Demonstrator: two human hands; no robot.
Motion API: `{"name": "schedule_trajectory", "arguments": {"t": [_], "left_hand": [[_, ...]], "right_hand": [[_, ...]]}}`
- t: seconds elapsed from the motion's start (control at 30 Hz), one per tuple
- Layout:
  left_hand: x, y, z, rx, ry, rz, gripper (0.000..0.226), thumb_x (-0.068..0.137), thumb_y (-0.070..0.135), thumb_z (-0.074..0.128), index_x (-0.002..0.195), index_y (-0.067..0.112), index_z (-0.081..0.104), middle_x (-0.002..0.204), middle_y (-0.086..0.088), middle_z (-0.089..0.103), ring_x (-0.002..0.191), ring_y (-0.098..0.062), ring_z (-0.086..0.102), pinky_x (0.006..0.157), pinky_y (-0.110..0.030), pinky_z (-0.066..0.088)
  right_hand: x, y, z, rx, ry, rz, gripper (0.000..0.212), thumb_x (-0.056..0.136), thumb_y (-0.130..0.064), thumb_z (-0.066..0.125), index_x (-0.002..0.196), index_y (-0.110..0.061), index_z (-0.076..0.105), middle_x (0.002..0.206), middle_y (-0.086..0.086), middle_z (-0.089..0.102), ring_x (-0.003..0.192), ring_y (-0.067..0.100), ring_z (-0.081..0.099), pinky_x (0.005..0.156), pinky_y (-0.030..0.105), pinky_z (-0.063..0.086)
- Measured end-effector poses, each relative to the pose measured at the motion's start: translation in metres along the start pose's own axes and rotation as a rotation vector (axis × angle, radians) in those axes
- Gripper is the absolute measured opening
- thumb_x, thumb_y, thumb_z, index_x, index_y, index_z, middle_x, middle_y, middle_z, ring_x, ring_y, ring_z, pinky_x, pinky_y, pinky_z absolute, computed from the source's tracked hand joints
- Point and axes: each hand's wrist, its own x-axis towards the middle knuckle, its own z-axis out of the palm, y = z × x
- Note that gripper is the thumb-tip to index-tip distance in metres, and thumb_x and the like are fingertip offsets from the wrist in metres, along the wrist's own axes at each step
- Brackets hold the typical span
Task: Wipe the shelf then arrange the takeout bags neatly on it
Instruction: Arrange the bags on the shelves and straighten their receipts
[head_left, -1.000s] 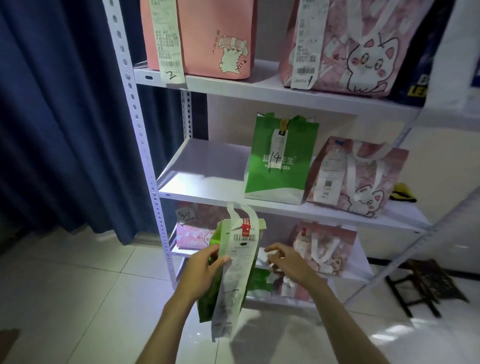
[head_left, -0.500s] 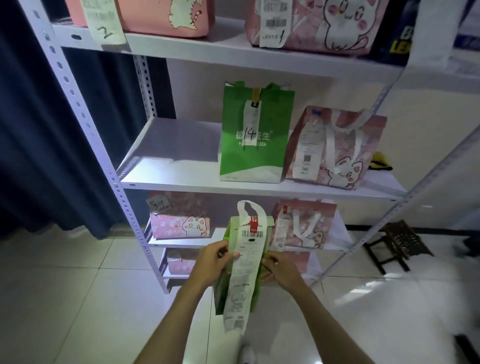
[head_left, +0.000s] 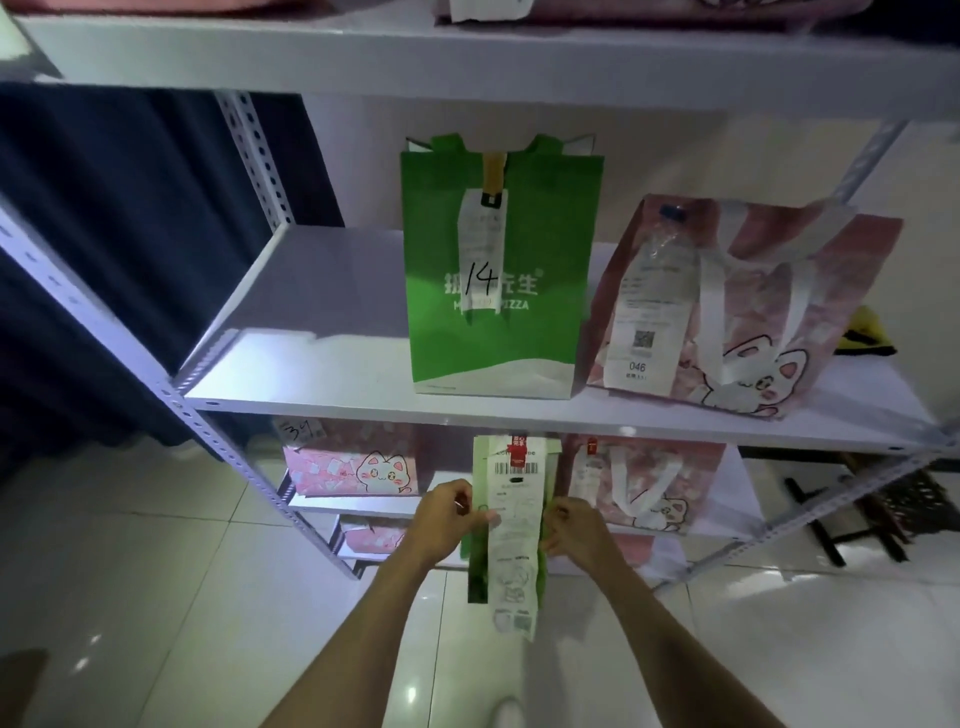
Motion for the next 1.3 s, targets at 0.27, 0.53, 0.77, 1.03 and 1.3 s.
{"name": "schedule_trajectory", "arguments": {"t": [0.27, 0.53, 0.77, 1.03, 1.3], "left_hand": [[0.040, 0.010, -0.007, 0.026, 0.157, 0.022, 0.023, 0.097, 0.021, 0.067, 0.076, 0.026, 0.059, 0.087, 0.005, 0.072, 0.085, -0.017, 0.070, 0.070, -0.025, 0.056], [0.072, -0.002, -0.006, 0.004, 0.269, -0.022, 0.011, 0.100, 0.017, 0.062, 0.103, 0.007, 0.066, 0.095, 0.000, 0.069, 0.088, -0.019, 0.065, 0.063, -0.013, 0.044], [0.076, -0.032, 0.010, -0.139, 0.228, -0.027, 0.005, 0.100, 0.015, 0.062, 0.096, 0.018, 0.064, 0.098, 0.004, 0.071, 0.096, -0.024, 0.068, 0.080, -0.033, 0.060], [0.084, -0.047, 0.025, -0.138, 0.230, -0.017, 0.013, 0.103, 0.022, 0.058, 0.101, 0.010, 0.054, 0.106, 0.000, 0.070, 0.095, -0.017, 0.069, 0.067, -0.016, 0.054], [0.092, -0.051, 0.022, -0.176, 0.247, -0.079, 0.010, 0.103, 0.019, 0.057, 0.100, 0.011, 0.052, 0.101, 0.000, 0.068, 0.093, -0.019, 0.067, 0.064, -0.015, 0.051]], "right_hand": [[0.045, -0.017, -0.009, 0.036, 0.027, -0.091, 0.020, 0.101, -0.009, 0.059, 0.092, 0.006, 0.069, 0.086, 0.017, 0.077, 0.072, 0.030, 0.077, 0.072, 0.042, 0.065], [0.077, -0.030, -0.005, 0.072, 0.037, -0.022, 0.025, 0.095, -0.015, 0.070, 0.071, -0.019, 0.075, 0.070, -0.006, 0.076, 0.075, 0.021, 0.077, 0.082, 0.037, 0.062], [0.072, -0.013, 0.004, -0.026, 0.055, -0.055, 0.026, 0.098, -0.015, 0.064, 0.076, -0.005, 0.072, 0.079, 0.009, 0.076, 0.071, 0.016, 0.072, 0.062, 0.013, 0.052], [0.074, -0.014, 0.018, -0.094, 0.149, -0.099, 0.021, 0.099, -0.003, 0.057, 0.080, -0.006, 0.063, 0.072, -0.001, 0.062, 0.066, 0.006, 0.057, 0.054, 0.006, 0.044], [0.084, -0.022, 0.023, -0.154, 0.100, -0.105, 0.019, 0.101, -0.008, 0.056, 0.084, -0.011, 0.065, 0.079, -0.002, 0.064, 0.068, 0.007, 0.058, 0.054, 0.005, 0.043]]}}
